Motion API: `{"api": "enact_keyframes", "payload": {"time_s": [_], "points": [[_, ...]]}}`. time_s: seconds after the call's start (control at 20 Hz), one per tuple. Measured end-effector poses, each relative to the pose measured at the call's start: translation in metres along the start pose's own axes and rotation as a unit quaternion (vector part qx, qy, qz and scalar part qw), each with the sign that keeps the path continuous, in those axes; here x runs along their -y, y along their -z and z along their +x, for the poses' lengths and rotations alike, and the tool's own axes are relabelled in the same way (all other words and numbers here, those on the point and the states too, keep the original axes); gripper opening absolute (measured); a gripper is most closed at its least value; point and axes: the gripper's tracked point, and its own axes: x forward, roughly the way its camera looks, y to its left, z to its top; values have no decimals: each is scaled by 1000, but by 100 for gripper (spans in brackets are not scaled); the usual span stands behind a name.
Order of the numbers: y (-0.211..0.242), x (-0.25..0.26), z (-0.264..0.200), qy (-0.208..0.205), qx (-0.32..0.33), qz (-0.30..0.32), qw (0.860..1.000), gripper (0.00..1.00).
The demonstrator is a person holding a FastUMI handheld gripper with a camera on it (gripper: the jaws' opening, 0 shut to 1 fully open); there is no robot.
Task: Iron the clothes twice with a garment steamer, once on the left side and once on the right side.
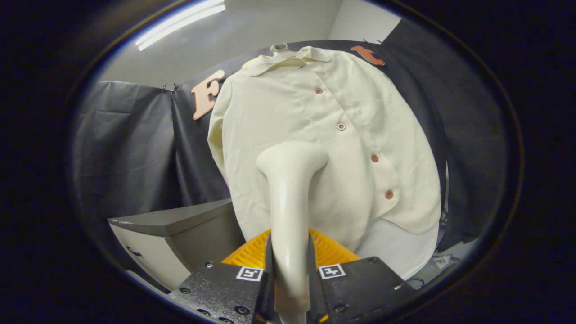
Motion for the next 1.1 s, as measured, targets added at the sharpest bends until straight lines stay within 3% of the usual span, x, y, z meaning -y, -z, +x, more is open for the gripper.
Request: {"api": "enact_keyframes", "payload": {"time_s": [0.55,0.9,1.1], "points": [[84,22,-33,5,-57,52,997,31],[109,27,-54,8,-79,113,990,31],[98,29,-71,9,-71,142,987,31]]}}
